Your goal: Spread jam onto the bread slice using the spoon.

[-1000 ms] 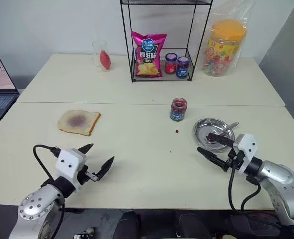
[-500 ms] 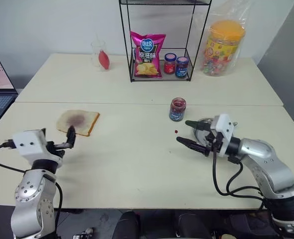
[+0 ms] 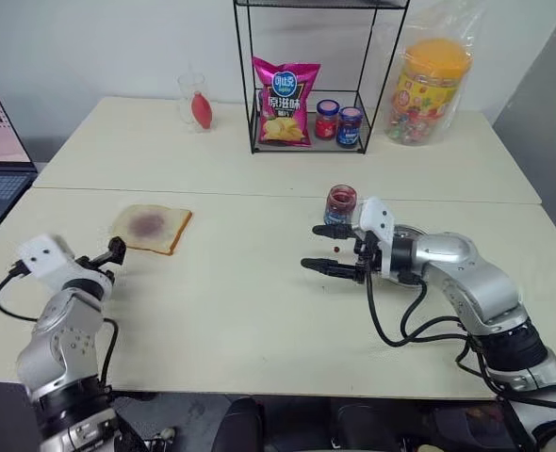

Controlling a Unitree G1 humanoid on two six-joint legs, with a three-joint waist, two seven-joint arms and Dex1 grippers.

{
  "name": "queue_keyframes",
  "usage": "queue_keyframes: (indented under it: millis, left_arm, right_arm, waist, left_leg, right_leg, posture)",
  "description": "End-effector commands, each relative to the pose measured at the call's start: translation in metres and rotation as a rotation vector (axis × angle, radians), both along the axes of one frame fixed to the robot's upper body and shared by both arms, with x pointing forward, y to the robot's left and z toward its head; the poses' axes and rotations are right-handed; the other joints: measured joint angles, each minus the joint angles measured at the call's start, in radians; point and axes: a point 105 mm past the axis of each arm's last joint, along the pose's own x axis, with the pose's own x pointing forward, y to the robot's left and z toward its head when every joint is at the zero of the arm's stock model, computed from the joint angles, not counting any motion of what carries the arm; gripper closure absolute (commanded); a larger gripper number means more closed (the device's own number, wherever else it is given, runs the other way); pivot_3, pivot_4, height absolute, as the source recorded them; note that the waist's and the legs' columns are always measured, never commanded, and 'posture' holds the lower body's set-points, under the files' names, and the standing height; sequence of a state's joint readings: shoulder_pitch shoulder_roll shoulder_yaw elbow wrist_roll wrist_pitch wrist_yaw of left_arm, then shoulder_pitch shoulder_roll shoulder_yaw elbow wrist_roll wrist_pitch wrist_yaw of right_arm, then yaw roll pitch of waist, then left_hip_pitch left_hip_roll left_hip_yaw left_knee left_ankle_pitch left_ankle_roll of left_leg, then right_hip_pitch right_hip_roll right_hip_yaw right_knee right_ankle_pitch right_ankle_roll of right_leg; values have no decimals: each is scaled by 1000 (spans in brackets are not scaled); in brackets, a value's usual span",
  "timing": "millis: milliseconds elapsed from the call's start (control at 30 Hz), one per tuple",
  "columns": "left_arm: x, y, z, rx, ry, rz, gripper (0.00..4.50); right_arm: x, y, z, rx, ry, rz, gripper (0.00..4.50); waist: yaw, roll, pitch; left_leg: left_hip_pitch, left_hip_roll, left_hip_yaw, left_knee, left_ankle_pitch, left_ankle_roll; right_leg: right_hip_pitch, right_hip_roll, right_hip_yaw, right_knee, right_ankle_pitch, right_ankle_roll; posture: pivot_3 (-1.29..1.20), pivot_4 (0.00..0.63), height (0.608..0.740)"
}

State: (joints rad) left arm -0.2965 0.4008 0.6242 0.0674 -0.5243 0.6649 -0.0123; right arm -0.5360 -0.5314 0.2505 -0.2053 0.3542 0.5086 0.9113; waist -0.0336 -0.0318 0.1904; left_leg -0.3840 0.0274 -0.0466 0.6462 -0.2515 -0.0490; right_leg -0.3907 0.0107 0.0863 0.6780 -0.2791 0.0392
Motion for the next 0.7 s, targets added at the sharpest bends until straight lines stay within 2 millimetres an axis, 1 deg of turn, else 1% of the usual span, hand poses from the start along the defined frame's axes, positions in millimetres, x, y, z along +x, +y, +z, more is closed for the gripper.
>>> queue_keyframes:
  millis: [33,133,267,433,500,533,700]
  left_arm:
    - [13,-6,12,19,-1,-40,0]
    - [24,-14,12,28,26,-72,0]
    - [33,-22,12,12,45,-92,0]
    - [36,-21,5,-34,78,-69,0]
    - [36,-19,1,-57,92,-46,363]
    - [35,-18,-1,-70,98,-35,446]
    - [38,-18,-3,-92,112,-24,1513]
  right_arm:
    - [-1,5,14,18,-50,30,1139]
    - [-3,6,14,18,-37,35,1139]
    - [-6,7,16,22,-31,49,1139]
    - [-8,7,18,27,-24,51,1139]
    - [-8,6,18,25,-22,49,1126]
    - [-8,5,18,23,-21,48,1126]
    - [-7,2,18,16,-15,43,1126]
  waist:
    - [0,0,0]
    - [0,0,0]
    - [0,0,0]
    - [0,0,0]
    - [1,0,0]
    - [1,0,0]
    - [0,0,0]
  left_leg:
    - [0,0,0,0,0,0]
    - [0,0,-2,0,0,0]
    - [0,0,-2,0,0,0]
    - [-1,0,-3,0,0,0]
    - [-1,0,-3,0,0,-1]
    - [-1,0,-4,0,0,-1]
    - [0,0,-4,0,0,-1]
  right_leg:
    - [0,0,0,0,0,0]
    - [0,0,-1,0,0,0]
    - [0,0,-2,0,0,0]
    - [0,0,-3,0,0,0]
    - [0,0,-3,1,0,0]
    - [0,0,-4,1,0,0]
    - [1,-1,-4,1,0,0]
  posture:
    - [0,150,740]
    - [0,150,740]
    - [0,150,740]
    - [0,150,740]
    - [0,150,740]
    - [0,150,740]
    - [0,150,740]
